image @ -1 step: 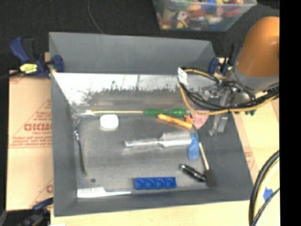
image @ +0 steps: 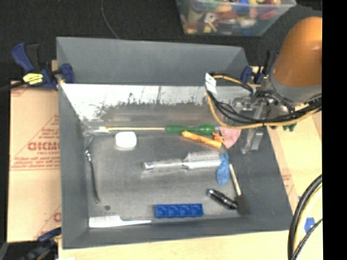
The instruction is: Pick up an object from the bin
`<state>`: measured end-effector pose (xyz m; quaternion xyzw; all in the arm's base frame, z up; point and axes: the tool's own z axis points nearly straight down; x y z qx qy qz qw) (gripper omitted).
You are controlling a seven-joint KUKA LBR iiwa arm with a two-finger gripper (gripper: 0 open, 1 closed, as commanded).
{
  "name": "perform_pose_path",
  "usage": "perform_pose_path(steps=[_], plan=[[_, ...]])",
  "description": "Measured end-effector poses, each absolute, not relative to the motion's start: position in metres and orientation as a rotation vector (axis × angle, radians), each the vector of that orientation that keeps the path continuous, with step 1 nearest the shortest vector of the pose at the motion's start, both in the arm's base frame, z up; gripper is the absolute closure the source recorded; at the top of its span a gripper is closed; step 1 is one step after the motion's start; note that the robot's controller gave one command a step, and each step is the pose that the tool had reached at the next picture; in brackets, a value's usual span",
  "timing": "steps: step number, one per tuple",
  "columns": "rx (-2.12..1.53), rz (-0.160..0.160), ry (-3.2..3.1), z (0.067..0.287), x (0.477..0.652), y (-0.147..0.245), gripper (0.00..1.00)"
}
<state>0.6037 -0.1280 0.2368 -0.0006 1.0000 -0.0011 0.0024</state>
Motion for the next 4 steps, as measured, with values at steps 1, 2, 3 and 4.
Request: perform_pose_path(steps=[1,2,3,4], plan=[[-0.402,-0.006,3.11,0.279,0.601,-0.112,0.0],[-0.566,-0.008,3.082,0.305,0.556,-0.085,0.0],[-0.944,-0.012,2.984,0.222,0.527,-0.134,0.0],[-0.918,-0.017,2.982,0.323,0.537,-0.095,0.0]])
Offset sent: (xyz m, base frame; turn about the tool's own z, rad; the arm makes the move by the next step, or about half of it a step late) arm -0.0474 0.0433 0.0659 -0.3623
